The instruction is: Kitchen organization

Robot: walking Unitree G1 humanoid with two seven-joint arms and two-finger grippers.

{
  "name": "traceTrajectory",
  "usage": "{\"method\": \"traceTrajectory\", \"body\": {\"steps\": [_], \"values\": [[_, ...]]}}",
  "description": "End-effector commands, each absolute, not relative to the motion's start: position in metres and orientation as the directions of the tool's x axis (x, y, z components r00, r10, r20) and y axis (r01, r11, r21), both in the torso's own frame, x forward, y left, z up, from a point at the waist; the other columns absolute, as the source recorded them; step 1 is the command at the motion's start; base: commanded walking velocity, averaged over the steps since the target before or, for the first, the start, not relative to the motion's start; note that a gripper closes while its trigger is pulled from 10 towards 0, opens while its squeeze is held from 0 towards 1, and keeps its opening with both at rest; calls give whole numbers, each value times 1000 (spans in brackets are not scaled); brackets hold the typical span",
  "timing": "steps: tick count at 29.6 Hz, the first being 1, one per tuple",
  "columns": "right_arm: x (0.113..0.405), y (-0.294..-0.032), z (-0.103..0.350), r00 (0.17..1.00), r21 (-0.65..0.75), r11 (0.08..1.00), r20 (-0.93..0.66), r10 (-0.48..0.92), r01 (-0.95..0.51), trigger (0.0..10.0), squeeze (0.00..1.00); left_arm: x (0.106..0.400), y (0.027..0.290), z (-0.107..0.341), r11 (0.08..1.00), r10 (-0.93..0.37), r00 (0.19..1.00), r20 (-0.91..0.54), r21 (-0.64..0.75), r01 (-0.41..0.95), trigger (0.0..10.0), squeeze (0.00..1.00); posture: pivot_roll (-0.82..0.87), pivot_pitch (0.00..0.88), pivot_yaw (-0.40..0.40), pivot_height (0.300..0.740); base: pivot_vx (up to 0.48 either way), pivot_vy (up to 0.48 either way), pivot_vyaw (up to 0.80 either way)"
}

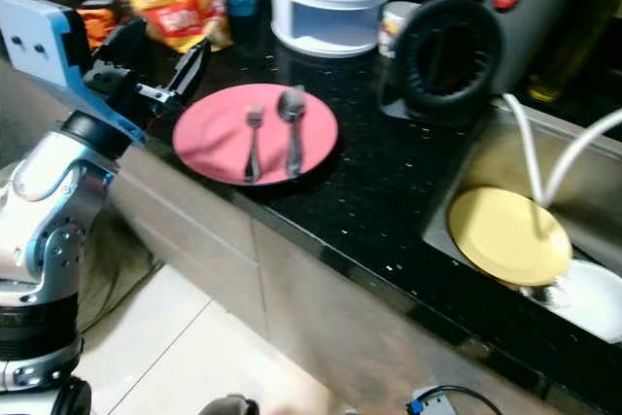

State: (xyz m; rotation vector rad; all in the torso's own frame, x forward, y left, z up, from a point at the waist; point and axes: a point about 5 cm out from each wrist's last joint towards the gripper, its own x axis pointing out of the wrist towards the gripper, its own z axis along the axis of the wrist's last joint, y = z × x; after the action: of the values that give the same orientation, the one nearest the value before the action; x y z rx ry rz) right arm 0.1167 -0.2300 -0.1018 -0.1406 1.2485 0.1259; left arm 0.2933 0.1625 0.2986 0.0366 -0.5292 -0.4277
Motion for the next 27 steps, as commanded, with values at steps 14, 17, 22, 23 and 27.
{"method": "traceTrajectory", "body": {"steps": [14, 17, 22, 23, 27], "values": [[110, -232, -104, 278, -56, 973, -960, 8, -222, 10000, 0, 271, 172, 296, 703, -708, 661, 249, 344, 623, 10000, 0, 160, 105, -74, 740, 0, 0, 0], [106, -232, -104, 268, -58, 970, -963, 8, -235, 10000, 0, 260, 175, 288, 574, -800, 591, 104, 421, 702, 10000, 0, 158, 104, -74, 740, 0, 0, 0], [100, -232, -106, 253, -58, 969, -968, 5, -240, 10000, 0, 249, 201, 280, 372, -795, 563, -223, 554, 745, 10000, 0, 155, 107, -68, 740, 0, 0, 0], [100, -232, -106, 253, -58, 969, -968, 5, -240, 10000, 0, 249, 201, 280, 372, -795, 563, -223, 554, 745, 10000, 0, 155, 107, -68, 740, 0, 0, 0], [99, -231, -107, 245, -57, 967, -969, 5, -247, 10000, 0, 263, 227, 298, 358, -667, 686, -290, 683, 637, 10000, 0, 162, 110, -68, 740, 0, 0, 0]]}}
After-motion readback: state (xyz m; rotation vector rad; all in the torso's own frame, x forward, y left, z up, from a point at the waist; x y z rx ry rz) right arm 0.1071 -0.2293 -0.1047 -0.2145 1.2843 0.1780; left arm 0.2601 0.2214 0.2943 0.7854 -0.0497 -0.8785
